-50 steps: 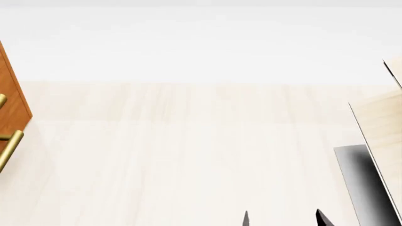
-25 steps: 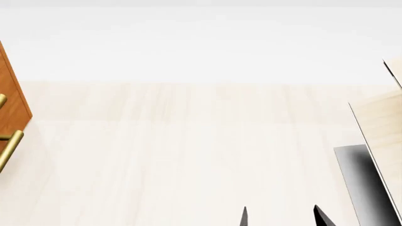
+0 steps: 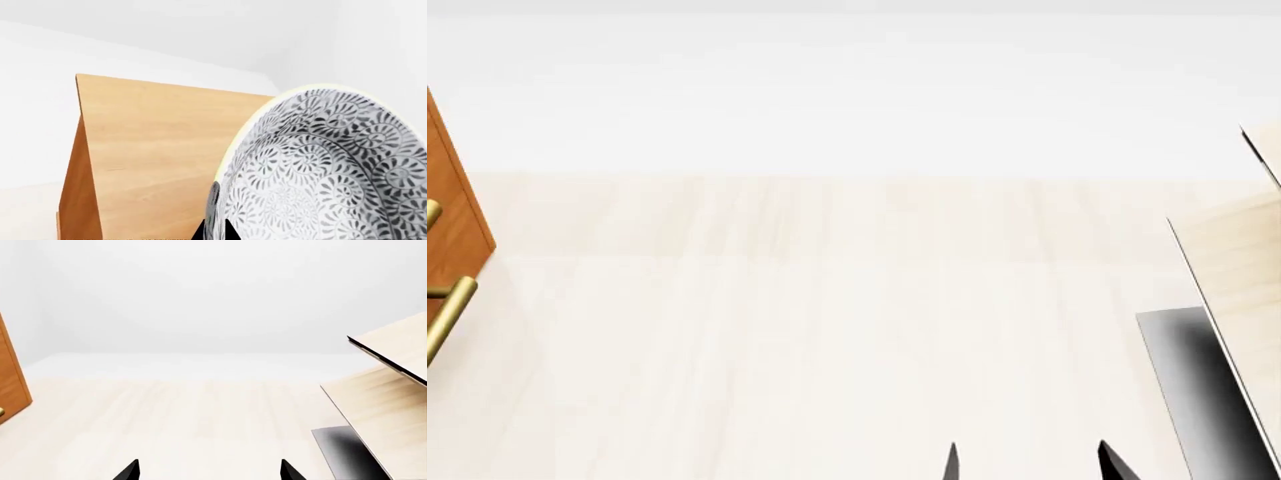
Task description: Close the top drawer of the cabinet and put the bowl on top of it.
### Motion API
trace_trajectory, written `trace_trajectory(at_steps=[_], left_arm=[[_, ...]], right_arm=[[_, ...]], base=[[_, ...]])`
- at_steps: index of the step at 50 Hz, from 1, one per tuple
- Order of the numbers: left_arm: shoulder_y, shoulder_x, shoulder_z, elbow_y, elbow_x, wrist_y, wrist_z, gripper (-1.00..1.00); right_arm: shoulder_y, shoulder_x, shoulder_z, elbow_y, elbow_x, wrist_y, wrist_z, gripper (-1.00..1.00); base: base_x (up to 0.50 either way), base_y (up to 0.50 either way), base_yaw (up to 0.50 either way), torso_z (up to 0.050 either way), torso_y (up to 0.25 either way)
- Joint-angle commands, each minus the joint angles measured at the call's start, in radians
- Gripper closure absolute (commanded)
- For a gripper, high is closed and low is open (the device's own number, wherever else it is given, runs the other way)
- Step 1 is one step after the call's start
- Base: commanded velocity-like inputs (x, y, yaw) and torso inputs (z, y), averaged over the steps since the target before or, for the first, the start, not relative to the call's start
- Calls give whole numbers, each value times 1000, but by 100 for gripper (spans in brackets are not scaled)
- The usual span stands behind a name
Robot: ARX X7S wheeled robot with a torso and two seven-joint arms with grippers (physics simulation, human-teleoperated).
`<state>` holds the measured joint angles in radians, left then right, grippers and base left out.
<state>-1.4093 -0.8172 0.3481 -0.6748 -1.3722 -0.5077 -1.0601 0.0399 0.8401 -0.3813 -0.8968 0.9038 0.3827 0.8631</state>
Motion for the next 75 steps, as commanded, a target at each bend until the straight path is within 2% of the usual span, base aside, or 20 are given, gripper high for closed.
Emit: trace_trajectory(at_steps=[1,5,6,24,25,39,55,75], left_arm=[[74,-21,-29,24,-37,20,-14,100],[92,-18,-32,16,-37,31,-7,100],[113,-30,-47,60,-60,23,-41,100],[13,-25,-7,41,-39,-47,3,100],[1,-19,1,29,-39,-63,13,-100],[-59,-4,-10,68,-70,-102,-28,-100],[-36,-47,-66,177,-154,-140,-114,-100],[-88,-107,-78,316,-263,-282,-239,-100]], right_arm=[[-13,0,-3,2,-13,-12,-5,-100],[-10,-1,-6,0,-12,-9,-3,-100],[-10,2,-5,-5,-9,-7,0,-100],[-26,-3,-9,17,-29,-32,-18,-100],[-18,0,-6,11,-16,-24,-11,-100],[-37,9,5,13,-17,-49,-16,-100],[-53,18,6,3,-23,-60,-15,-100],[-61,22,3,-2,-33,-75,-24,-100]], base=[[0,0,0,0,0],[0,0,0,0,0],[0,0,0,0,0],[0,0,0,0,0],[0,0,0,0,0],[0,0,0,0,0],[0,0,0,0,0],[0,0,0,0,0]])
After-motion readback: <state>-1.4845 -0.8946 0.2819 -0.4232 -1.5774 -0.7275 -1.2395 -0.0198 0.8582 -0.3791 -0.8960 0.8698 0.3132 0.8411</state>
